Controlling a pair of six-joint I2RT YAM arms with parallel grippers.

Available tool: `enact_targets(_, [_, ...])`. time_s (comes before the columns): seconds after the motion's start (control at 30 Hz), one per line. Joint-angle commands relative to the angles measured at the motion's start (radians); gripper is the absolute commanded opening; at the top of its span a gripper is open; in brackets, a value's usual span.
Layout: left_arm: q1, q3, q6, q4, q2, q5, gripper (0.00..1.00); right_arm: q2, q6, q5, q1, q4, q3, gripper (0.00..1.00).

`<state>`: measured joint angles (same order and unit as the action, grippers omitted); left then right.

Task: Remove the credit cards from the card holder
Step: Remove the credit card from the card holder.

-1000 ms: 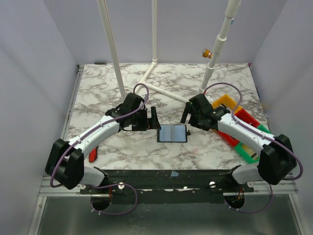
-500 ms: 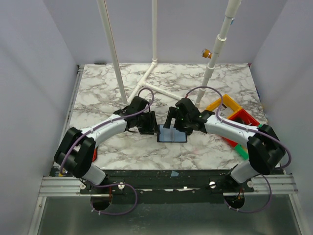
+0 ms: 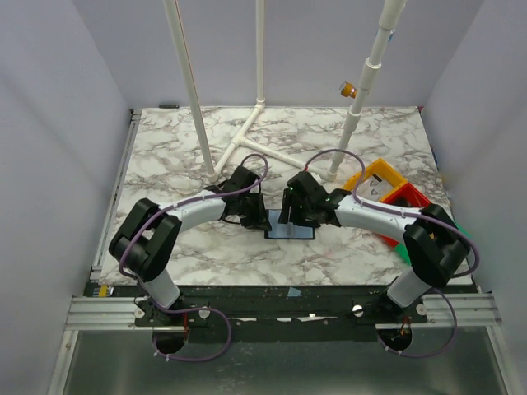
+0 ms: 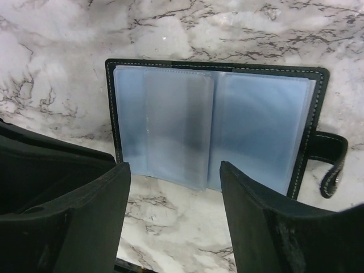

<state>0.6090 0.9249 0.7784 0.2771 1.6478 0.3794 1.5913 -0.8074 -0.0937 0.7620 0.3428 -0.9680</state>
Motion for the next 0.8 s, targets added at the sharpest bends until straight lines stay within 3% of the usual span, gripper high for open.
enact_targets(0.0, [-0.003, 0.006, 0.024, -0.046, 0.018, 0.014, 0.10, 0.052, 0.031, -0.113, 0.059, 0.050, -0.067, 0.65])
enact_targets(0.27, [-0.018, -0.021, 0.048, -0.081, 0.052, 0.026, 0.04, 0.186, 0.058, -0.302, 0.162, 0.165, -0.221, 0.58])
enact_targets(0.47, [-0.025, -0.031, 0.057, -0.096, 0.077, 0.033, 0.00, 0.215, 0.058, -0.309, 0.182, 0.156, -0.223, 0.53])
enact_targets(0.77, [-0.036, -0.031, 0.071, -0.085, 0.112, 0.027, 0.00, 0.251, 0.055, -0.329, 0.201, 0.168, -0.220, 0.52])
